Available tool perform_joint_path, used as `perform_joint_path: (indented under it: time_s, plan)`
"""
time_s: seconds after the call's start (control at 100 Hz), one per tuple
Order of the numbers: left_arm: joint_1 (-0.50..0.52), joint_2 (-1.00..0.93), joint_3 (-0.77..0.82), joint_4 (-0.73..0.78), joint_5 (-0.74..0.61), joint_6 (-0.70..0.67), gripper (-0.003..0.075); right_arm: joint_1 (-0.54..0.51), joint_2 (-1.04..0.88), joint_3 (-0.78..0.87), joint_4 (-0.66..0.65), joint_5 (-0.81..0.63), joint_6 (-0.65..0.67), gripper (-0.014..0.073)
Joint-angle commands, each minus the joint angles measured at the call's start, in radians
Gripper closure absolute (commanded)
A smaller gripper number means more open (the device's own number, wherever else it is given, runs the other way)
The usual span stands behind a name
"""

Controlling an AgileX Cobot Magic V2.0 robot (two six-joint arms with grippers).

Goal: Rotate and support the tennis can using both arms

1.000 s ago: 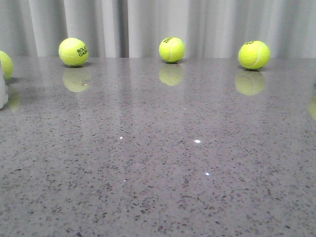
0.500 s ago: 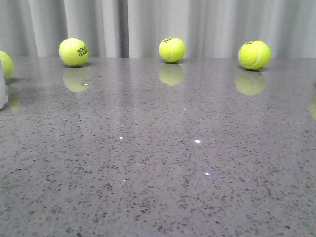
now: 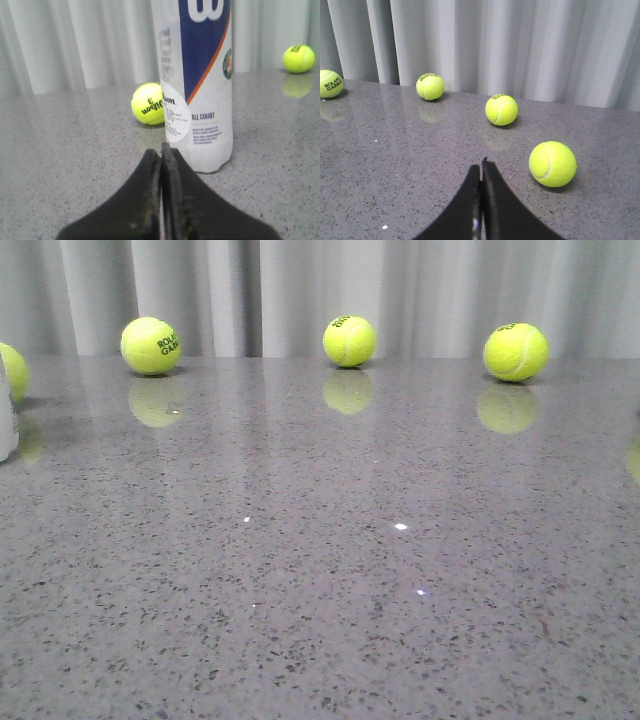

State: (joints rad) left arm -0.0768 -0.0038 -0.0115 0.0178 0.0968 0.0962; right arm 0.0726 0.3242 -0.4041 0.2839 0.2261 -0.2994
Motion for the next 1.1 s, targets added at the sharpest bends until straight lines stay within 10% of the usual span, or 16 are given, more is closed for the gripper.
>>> perform_joint_path:
  time_s: [0.0,1.09]
  plan:
    - [0.003,-0.033,-0.001,0.006,-0.097,-0.007,0.0741,-0.005,0.007,-0.027,0.006,-0.071,-0.001,0.0662]
    - [0.009,-0.037,0.056,0.023,-0.188,-0.007,0.0741,-0.005,0.007,-0.027,0.006,-0.064,-0.001,0.0662]
